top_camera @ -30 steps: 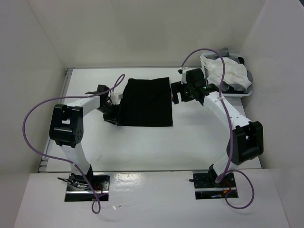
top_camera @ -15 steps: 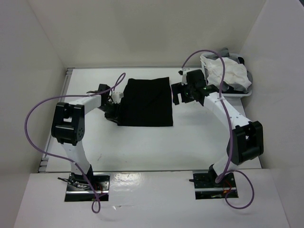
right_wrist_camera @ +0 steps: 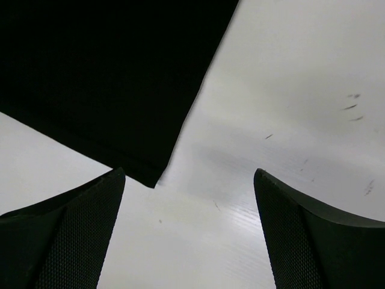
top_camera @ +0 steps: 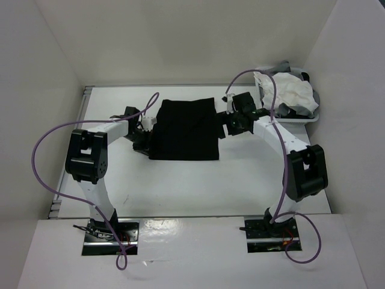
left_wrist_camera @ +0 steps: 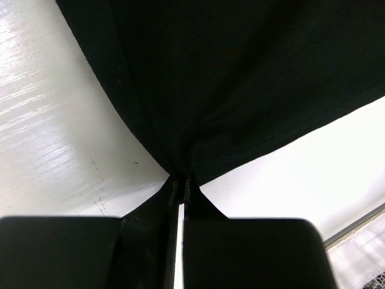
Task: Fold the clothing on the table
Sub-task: Fold the skirt
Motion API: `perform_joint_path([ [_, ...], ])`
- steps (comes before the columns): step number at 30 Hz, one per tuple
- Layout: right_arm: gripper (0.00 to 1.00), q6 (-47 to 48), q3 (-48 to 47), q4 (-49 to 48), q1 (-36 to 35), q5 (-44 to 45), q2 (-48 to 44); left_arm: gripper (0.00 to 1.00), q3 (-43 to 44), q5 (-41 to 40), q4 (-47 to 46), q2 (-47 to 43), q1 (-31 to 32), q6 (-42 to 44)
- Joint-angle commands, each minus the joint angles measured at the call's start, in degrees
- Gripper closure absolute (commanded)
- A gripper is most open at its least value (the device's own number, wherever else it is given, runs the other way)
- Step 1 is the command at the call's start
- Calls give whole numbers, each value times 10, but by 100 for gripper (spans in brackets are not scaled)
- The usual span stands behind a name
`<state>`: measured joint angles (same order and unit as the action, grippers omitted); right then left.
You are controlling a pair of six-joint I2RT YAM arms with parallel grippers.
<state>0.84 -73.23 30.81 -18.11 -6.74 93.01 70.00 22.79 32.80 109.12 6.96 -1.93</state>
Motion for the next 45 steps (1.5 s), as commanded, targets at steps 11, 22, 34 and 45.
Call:
perform_joint_path([
  [11,12,28,39,40,3,-49,62,100,5,20,1,6,-3,4],
  [22,13,28,34,52,-40,-74,139,100,0,20,1,0,-3,4],
  [34,25,28,16,52,-58,-79,176,100,0,20,6,7,-3,4],
  [45,44,33,16,52,-58,-100,181,100,0,20,6,7,-3,4],
])
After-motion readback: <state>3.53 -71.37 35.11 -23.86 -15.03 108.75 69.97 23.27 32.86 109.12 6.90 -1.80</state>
